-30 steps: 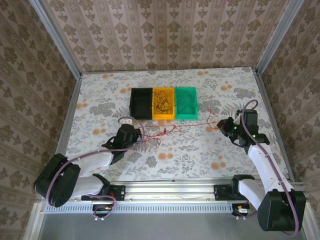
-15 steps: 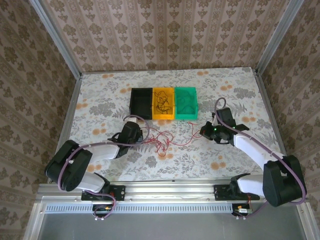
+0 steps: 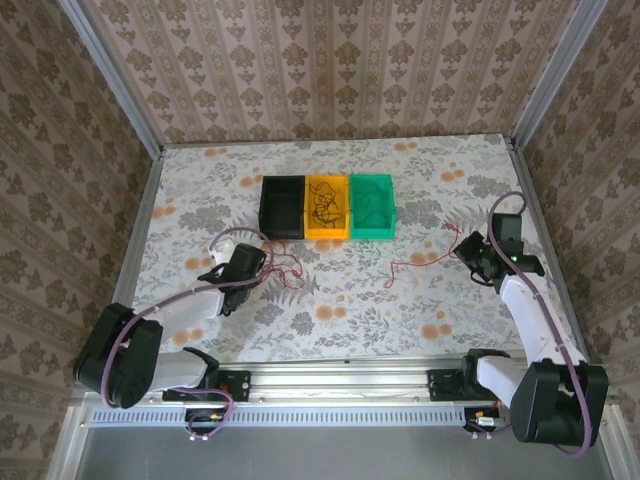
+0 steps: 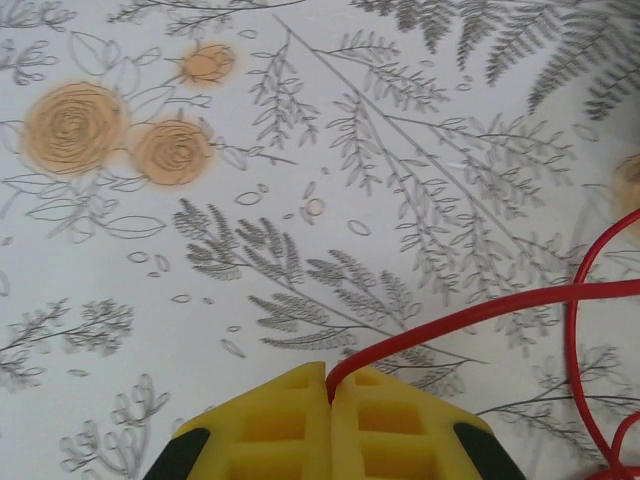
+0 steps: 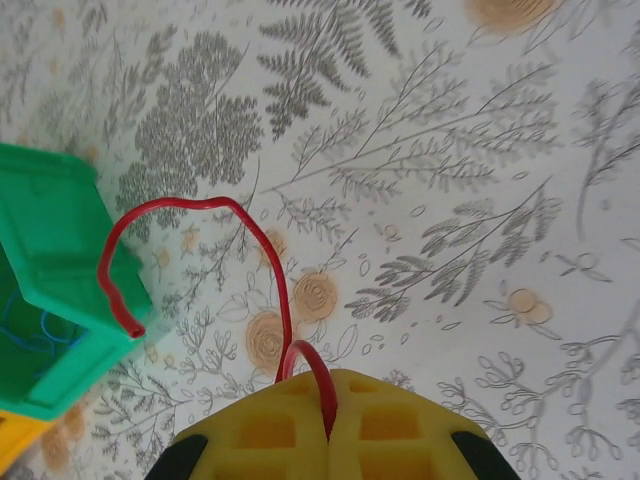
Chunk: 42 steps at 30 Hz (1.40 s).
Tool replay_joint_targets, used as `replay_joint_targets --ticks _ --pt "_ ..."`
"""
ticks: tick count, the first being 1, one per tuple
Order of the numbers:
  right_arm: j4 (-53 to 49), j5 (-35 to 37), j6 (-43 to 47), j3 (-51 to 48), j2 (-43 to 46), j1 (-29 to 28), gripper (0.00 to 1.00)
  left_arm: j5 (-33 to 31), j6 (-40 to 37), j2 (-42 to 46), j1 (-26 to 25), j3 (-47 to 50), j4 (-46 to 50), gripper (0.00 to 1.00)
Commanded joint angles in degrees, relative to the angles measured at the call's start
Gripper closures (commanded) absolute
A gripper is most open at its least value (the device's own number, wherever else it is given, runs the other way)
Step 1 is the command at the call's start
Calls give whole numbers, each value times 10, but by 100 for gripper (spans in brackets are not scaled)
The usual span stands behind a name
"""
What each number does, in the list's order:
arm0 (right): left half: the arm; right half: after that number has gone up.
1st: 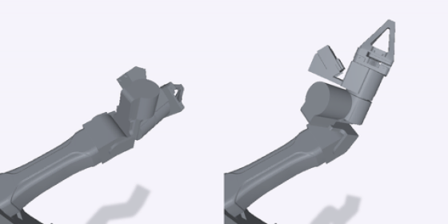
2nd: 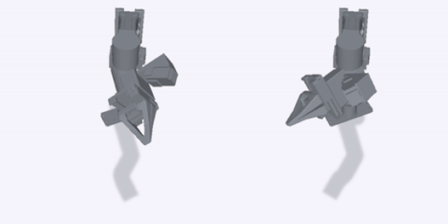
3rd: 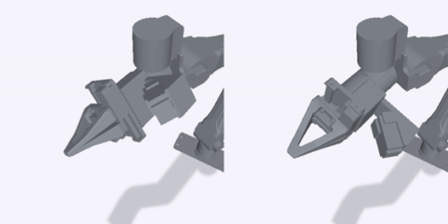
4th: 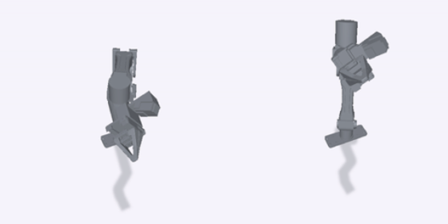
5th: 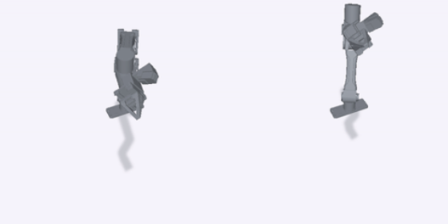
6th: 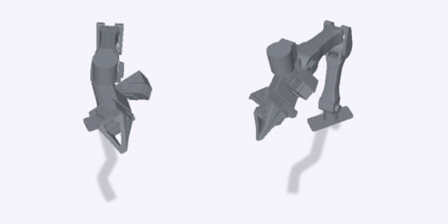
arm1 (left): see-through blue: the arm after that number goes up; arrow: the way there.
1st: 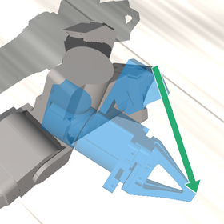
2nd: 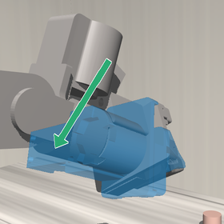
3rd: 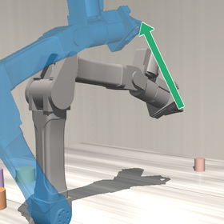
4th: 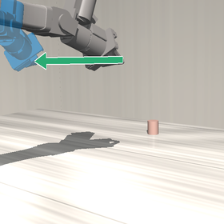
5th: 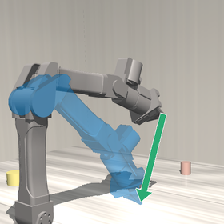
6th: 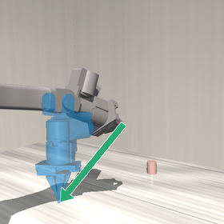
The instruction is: Untangle the cables
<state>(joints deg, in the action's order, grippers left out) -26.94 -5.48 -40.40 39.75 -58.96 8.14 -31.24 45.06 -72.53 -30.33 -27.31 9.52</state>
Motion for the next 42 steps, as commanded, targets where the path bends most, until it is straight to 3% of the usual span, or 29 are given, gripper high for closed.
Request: replay_joint_targets --ticks 1,5,9,14,17,20,24,28,32,37,42 --pt "-1 -32 22 -8 16 -2 100 -23 -2 -6 -6 -26 37 100" --pt "51 -111 46 16 30 -49 100 83 -50 -29 -9 -24 -44 100" --pt "70 -121 63 93 43 -140 100 227 -84 -65 -8 -27 -116 100" --pt "95 -110 64 192 -20 -230 100 349 -136 -94 1 -36 -172 100" --pt "116 -88 66 247 -89 -275 100 388 -131 -94 13 -37 -184 77" --pt "148 -72 65 307 -162 -315 100 366 -94 -70 26 -23 -194 65" --pt "158 -66 68 406 -275 -362 100 243 1 22 38 28 -212 40" --pt "143 -70 79 515 -376 -392 100 78 70 139 38 44 -126 37" --pt "121 -81 84 615 -467 -402 100 -14 89 209 58 33 -27 38" --pt "82 -106 88 742 -603 -405 100 3 90 224 98 26 30 38" --pt "31 -118 87 843 -714 -410 100 27 96 205 100 26 33 38"
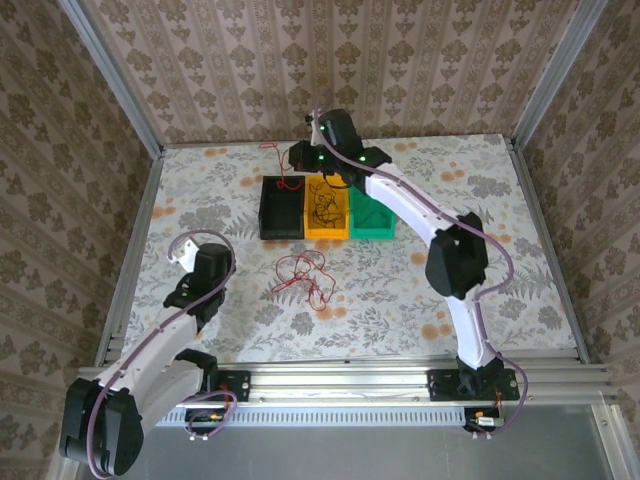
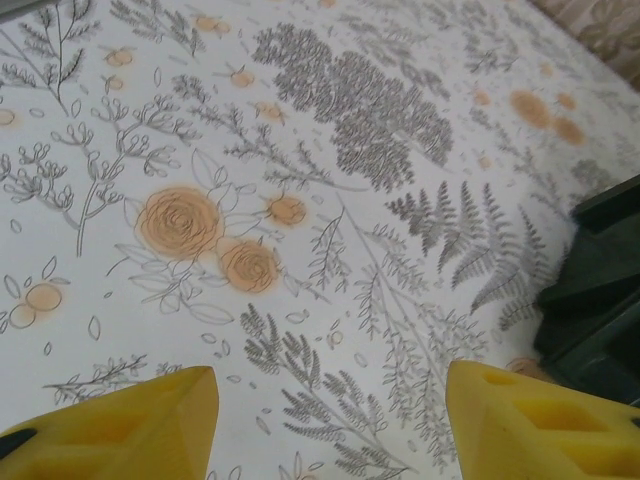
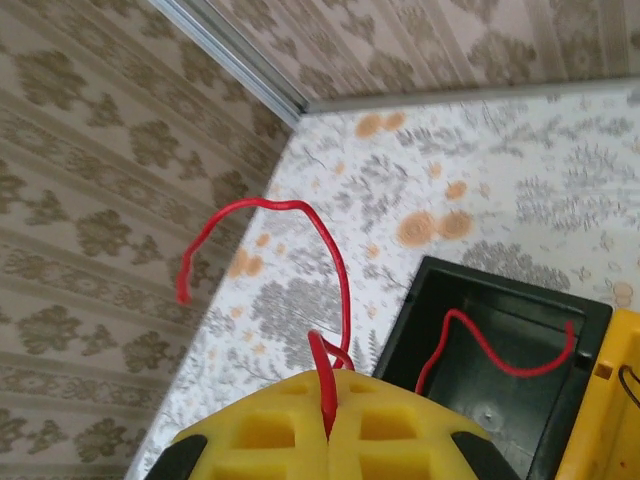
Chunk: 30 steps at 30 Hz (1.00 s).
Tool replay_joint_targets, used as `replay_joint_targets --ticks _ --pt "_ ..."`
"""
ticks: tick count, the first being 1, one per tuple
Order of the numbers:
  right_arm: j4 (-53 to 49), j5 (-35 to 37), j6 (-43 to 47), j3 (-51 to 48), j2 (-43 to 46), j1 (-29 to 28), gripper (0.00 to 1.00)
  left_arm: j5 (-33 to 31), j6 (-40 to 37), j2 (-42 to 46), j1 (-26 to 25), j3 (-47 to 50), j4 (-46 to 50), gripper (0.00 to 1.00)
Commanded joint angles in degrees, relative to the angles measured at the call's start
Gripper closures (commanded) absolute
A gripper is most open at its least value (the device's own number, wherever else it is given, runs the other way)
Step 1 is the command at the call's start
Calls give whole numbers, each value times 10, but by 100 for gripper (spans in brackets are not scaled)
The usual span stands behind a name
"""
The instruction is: Untangle the cables
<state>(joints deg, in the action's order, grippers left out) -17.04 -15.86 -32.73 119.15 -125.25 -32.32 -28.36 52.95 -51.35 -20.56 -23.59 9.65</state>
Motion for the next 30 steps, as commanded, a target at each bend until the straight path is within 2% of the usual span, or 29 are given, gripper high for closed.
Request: replay_joint_targets --ticks 1,9,13,22,27,30 --pt "-89 -6 17 68 -67 -8 100 1 18 -10 2 -12 30 38" --pt "-326 136 88 244 -177 -40 100 -2 4 -24 2 -21 19 38" --pt "-406 202 130 321 -225 -57 100 0 4 -31 2 -24 21 39" --pt "-410 382 221 333 -245 -99 100 22 -7 -61 3 -40 11 39" --pt "-378 442 292 338 -264 -122 100 38 -20 -77 3 -52 10 39" --pt "-363 442 314 338 -274 -131 100 47 -22 -84 3 -55 10 39"
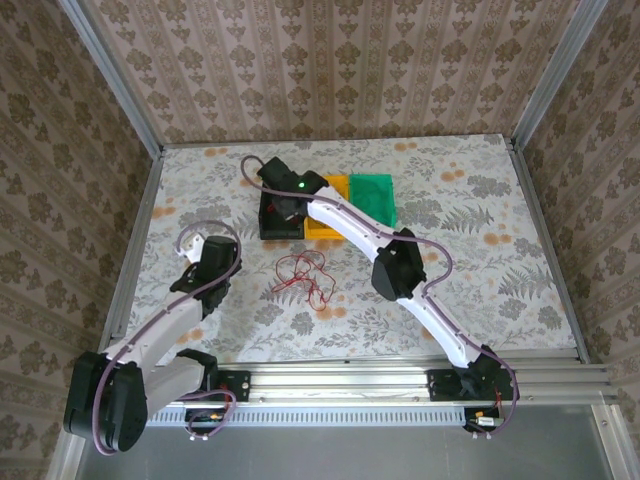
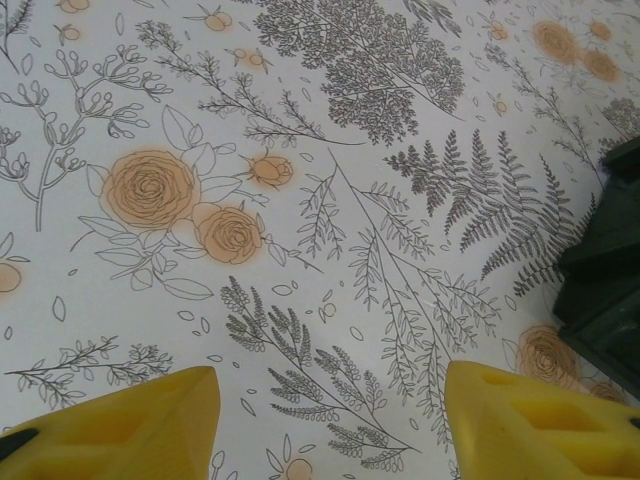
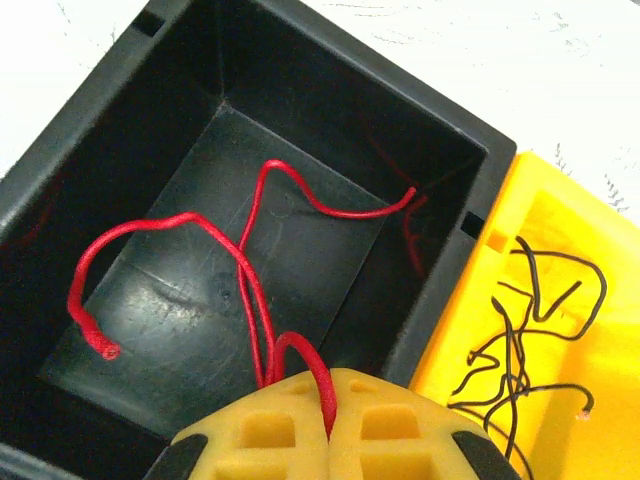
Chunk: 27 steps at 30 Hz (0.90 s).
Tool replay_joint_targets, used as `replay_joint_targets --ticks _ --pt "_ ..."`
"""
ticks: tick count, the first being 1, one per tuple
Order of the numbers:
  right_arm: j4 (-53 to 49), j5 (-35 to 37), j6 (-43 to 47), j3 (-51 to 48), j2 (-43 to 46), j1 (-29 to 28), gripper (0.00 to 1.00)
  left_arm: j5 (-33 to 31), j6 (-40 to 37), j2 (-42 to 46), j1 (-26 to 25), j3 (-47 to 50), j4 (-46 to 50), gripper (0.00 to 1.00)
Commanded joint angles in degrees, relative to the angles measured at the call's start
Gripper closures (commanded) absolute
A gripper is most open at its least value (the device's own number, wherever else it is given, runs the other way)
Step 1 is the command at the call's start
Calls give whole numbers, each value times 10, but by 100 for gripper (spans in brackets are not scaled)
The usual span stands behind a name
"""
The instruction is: Untangle the cables
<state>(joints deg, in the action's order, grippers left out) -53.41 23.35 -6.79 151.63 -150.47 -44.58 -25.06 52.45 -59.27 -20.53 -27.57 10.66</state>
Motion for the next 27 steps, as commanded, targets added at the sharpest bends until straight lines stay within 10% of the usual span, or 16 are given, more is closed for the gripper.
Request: replay_joint_targets --ticks 1,27 --pt "6 51 61 14 -26 -10 100 18 -17 -6 3 -16 0 39" --pt "27 -134 -6 10 -32 9 91 67 -44 -41 2 -27 -21 39"
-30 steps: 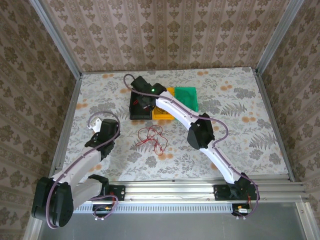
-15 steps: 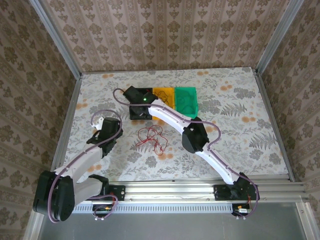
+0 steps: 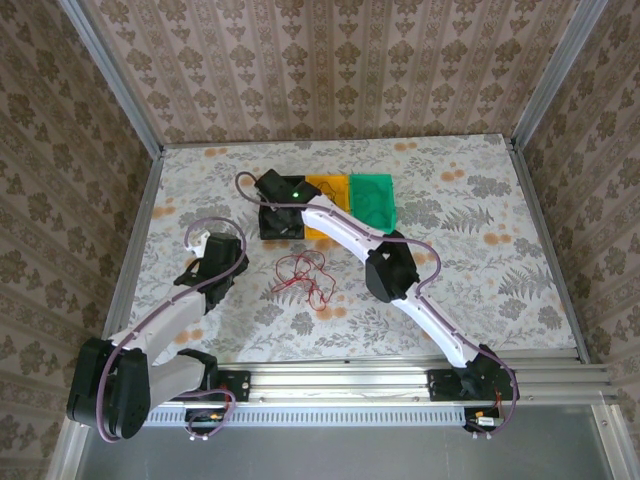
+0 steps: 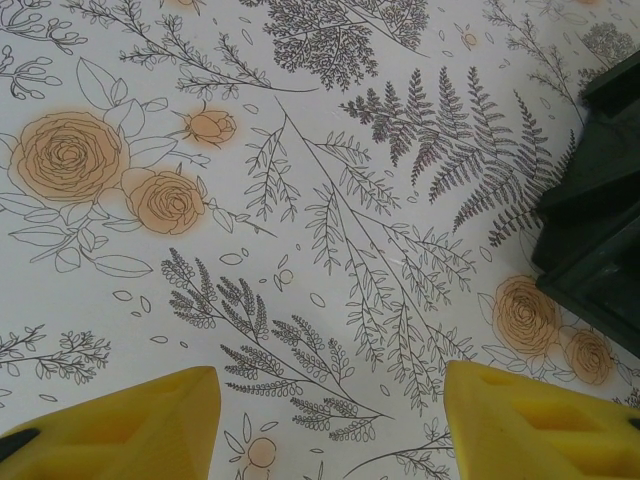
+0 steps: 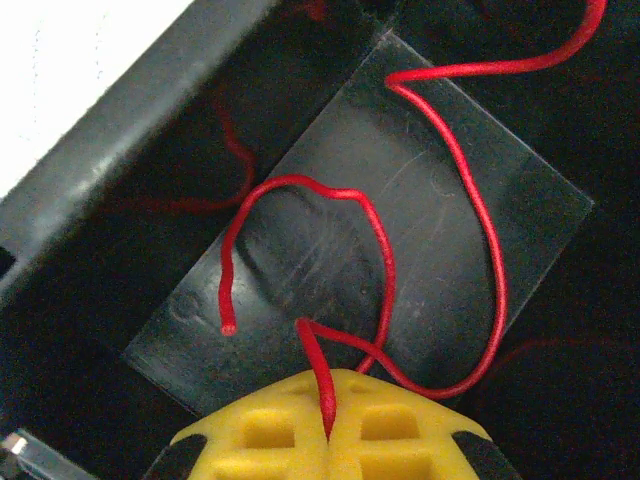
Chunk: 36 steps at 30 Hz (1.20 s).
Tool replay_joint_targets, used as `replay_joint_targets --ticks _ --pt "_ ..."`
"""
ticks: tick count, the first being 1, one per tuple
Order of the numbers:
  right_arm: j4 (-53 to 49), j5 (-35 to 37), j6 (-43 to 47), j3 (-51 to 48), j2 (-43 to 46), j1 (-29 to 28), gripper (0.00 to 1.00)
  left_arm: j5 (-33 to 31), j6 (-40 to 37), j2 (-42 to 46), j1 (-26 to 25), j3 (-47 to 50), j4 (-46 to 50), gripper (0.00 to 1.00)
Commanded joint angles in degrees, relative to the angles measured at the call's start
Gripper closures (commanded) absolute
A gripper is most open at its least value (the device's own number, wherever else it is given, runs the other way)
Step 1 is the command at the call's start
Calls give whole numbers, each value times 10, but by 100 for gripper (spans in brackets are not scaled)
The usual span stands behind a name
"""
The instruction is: Untangle the cables
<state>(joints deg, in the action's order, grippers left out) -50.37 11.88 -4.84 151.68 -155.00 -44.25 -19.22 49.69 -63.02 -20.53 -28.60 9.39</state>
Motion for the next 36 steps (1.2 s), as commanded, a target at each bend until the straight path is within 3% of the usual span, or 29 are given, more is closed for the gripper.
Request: replay_joint_targets --ticks 1,5,11,16,20,25,28,36 --pt "1 -20 -26 10 21 6 86 10 -19 -4 2 -19 -9 39" --pt "21 -18 -33 0 57 8 70 19 -29 -3 2 -22 -9 39" --pt "36 -12 -34 -15 110 9 57 44 -47 -5 1 -29 -10 39" --pt "34 -9 -34 -55 164 8 54 85 -86 -12 1 -35 -16 39" --pt "94 -35 -22 -228 270 -4 53 160 -134 -30 1 -43 -15 39" --pt "186 -145 -67 -489 416 -6 52 261 -187 -70 -8 -45 -25 40" --pt "193 -201 -89 -573 454 -6 52 293 -206 -92 -26 -54 -17 40" --pt "261 -257 -157 -735 507 12 52 319 -251 -80 -111 -59 40 41"
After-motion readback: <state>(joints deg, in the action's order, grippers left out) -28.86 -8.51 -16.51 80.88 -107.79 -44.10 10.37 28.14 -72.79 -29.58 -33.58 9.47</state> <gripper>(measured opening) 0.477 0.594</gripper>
